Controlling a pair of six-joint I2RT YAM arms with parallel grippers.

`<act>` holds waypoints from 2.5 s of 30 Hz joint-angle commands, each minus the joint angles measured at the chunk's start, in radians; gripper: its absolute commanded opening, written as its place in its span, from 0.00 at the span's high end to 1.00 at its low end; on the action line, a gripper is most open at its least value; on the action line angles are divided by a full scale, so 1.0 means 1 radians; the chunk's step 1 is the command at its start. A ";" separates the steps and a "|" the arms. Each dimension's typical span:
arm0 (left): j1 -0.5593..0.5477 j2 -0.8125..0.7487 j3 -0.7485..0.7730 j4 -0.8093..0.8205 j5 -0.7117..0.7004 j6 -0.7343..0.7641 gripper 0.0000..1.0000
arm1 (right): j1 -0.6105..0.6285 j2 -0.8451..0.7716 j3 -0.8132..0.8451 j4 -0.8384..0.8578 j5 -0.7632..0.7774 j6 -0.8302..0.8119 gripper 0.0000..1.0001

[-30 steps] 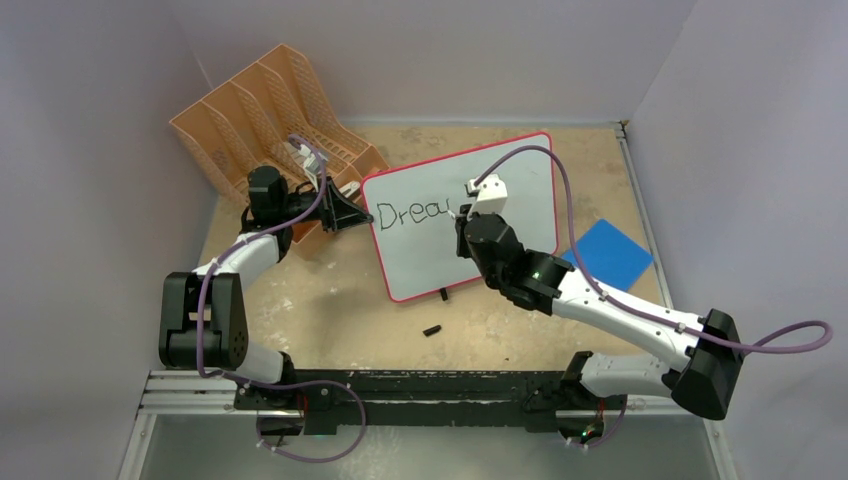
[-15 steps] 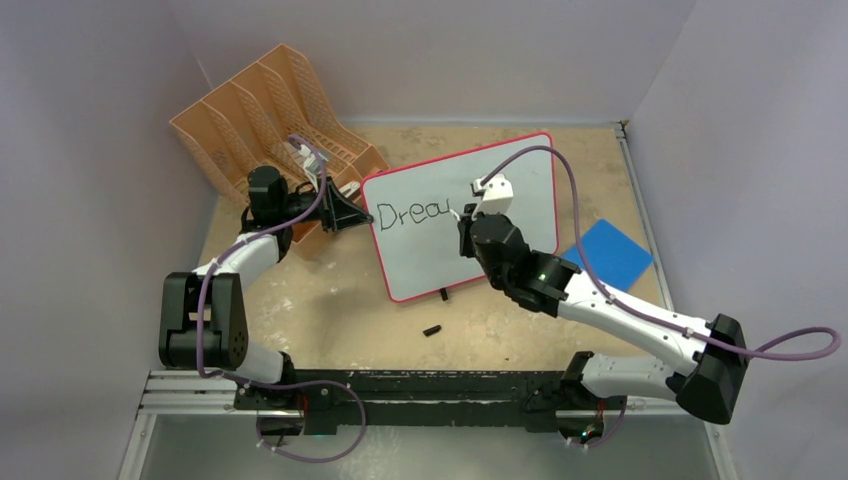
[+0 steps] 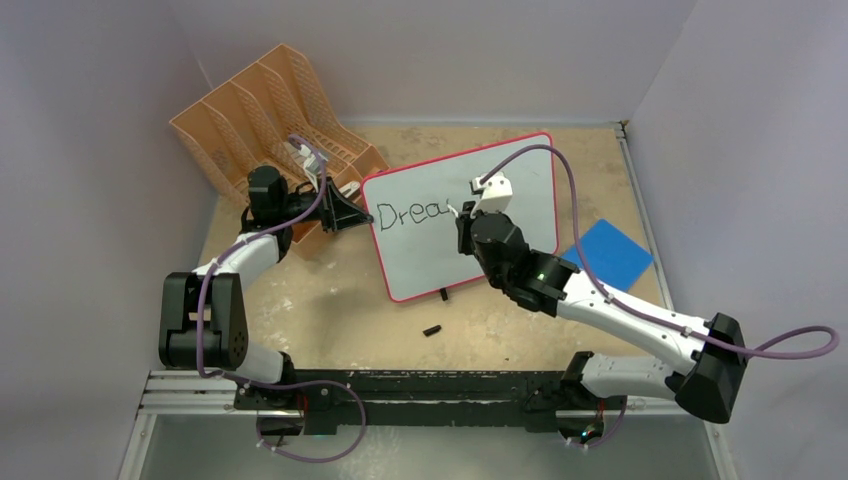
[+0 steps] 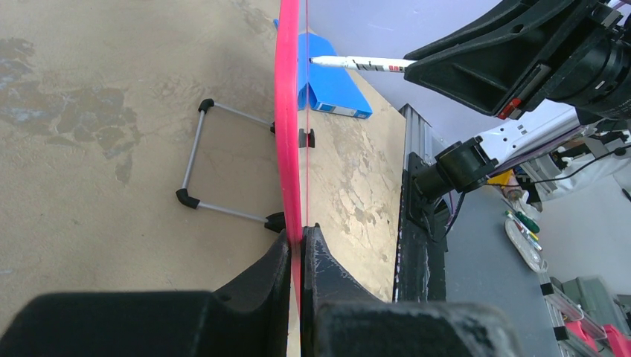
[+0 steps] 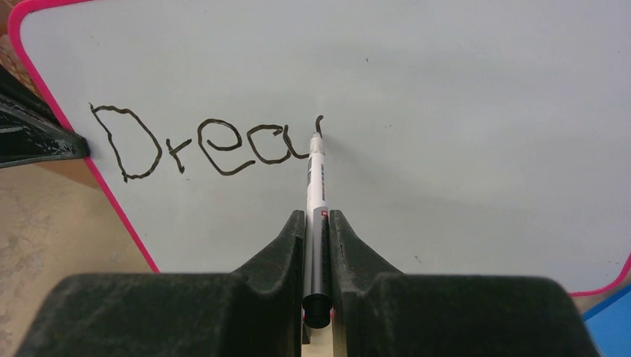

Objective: Write a sentence on the whiteboard

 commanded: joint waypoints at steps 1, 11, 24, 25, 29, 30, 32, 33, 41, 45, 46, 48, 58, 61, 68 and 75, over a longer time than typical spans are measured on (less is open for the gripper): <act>-0.016 -0.024 0.024 0.013 0.025 0.041 1.00 | -0.004 0.001 0.005 0.067 0.021 -0.019 1.00; -0.016 -0.024 0.025 0.013 0.025 0.041 1.00 | -0.007 0.016 0.008 0.076 0.031 -0.026 1.00; -0.016 -0.025 0.024 0.010 0.026 0.043 1.00 | -0.017 0.023 -0.002 0.071 0.043 -0.024 1.00; -0.016 -0.024 0.025 0.011 0.026 0.044 1.00 | -0.018 0.023 -0.002 0.070 0.047 -0.022 1.00; -0.017 -0.024 0.025 0.011 0.026 0.044 1.00 | -0.022 0.019 -0.007 0.062 0.057 -0.017 1.00; -0.016 -0.024 0.025 0.010 0.026 0.044 1.00 | -0.023 0.017 -0.008 0.062 0.061 -0.016 1.00; -0.016 -0.024 0.024 0.008 0.026 0.044 1.00 | -0.024 0.014 -0.012 0.060 0.064 -0.015 1.00; -0.016 -0.024 0.025 0.009 0.026 0.044 1.00 | -0.026 0.011 -0.012 0.057 0.067 -0.012 1.00; -0.017 -0.024 0.024 0.009 0.026 0.044 1.00 | -0.029 0.009 -0.013 0.037 0.064 -0.001 1.00; -0.016 -0.024 0.026 0.008 0.026 0.044 1.00 | -0.030 0.006 -0.016 0.018 0.058 0.010 1.00; -0.016 -0.024 0.026 0.008 0.026 0.044 1.00 | -0.030 0.004 -0.019 0.010 0.057 0.015 1.00; -0.016 -0.024 0.026 0.007 0.025 0.044 1.00 | -0.030 0.000 -0.023 0.004 0.054 0.021 1.00; -0.016 -0.024 0.025 0.008 0.023 0.045 1.00 | -0.030 -0.013 -0.038 -0.024 0.042 0.037 1.00; -0.016 -0.024 0.025 0.007 0.023 0.045 1.00 | -0.031 -0.013 -0.040 -0.034 0.029 0.043 1.00; -0.016 -0.024 0.026 0.008 0.023 0.044 1.00 | -0.030 -0.012 -0.040 -0.048 0.011 0.050 1.00; -0.017 -0.024 0.025 0.008 0.023 0.045 1.00 | -0.029 -0.041 -0.017 -0.023 0.014 0.037 1.00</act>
